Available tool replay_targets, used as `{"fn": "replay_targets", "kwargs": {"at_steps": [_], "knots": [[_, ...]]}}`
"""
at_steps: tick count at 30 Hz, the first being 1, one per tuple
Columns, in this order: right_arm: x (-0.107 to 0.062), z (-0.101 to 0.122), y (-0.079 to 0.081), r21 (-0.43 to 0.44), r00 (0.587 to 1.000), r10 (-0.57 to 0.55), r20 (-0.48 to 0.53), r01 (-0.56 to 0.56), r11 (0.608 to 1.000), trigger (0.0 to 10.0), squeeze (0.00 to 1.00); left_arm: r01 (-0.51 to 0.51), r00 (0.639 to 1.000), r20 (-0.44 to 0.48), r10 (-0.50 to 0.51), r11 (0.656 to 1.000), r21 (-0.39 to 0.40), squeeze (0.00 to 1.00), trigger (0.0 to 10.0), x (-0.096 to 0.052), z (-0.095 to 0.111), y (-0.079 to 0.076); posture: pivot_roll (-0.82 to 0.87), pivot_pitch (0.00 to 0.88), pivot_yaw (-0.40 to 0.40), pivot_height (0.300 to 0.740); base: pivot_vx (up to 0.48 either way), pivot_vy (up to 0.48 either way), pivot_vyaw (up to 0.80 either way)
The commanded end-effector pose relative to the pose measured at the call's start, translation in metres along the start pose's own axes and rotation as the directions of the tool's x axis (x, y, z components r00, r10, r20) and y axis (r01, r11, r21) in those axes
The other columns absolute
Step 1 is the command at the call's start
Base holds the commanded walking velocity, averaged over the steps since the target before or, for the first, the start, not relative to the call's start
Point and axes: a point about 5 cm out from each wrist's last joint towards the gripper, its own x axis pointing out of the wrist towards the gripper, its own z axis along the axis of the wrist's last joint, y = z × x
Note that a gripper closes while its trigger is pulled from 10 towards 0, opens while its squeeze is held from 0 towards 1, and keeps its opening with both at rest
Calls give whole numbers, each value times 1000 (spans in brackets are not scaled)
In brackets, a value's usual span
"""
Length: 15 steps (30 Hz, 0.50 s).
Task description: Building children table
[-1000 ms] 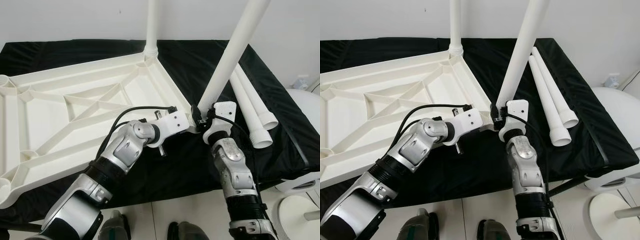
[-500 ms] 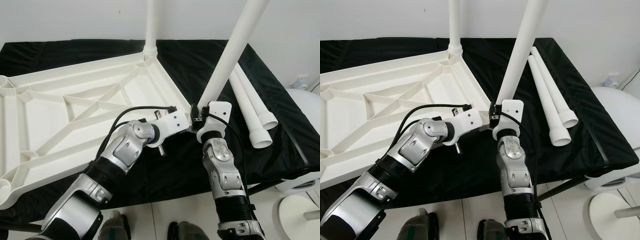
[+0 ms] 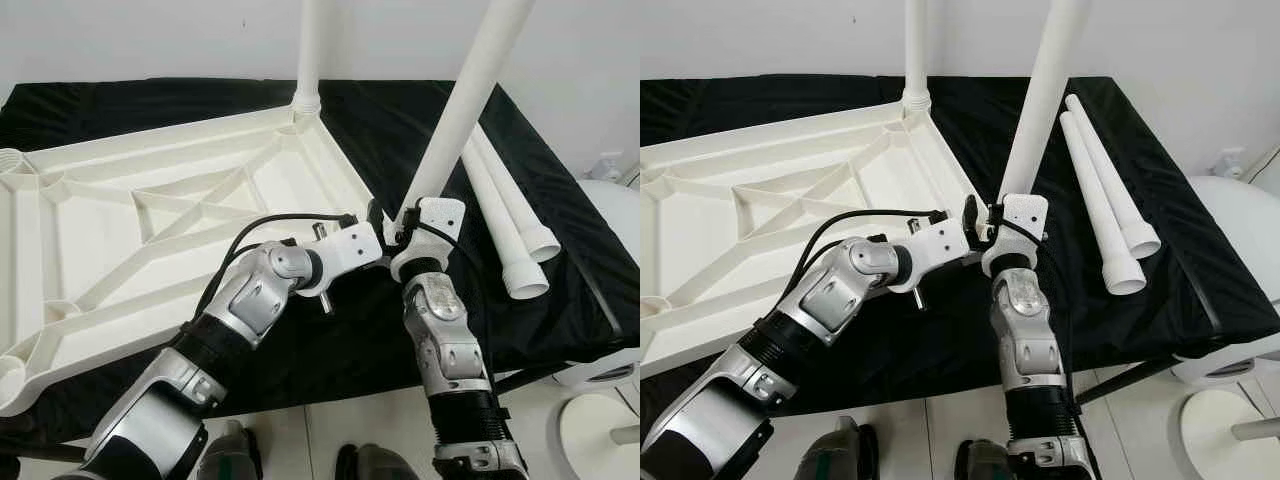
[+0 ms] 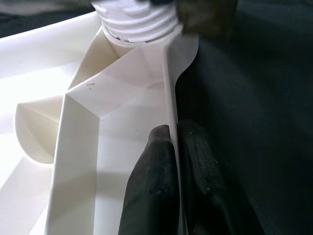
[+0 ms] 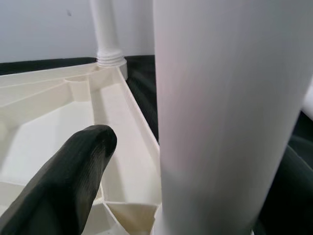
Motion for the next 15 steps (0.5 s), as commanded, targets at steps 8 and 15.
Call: {"fn": "replay_targets", "kwargs": {"at_steps": [8, 15], "knots": [[-2, -5, -35, -28, 971, 231, -58, -233, 972, 10000, 0, 40, 997, 64, -44, 998, 53, 0, 10000, 4, 18, -7, -43, 71, -34, 740, 0, 0, 0], [-1, -3, -52, -74, 933, 349, -91, -356, 931, 10000, 0, 38, 997, 65, -41, 998, 52, 0, 10000, 4, 18, -7, -42, 72, -34, 740, 0, 0, 0]]}}
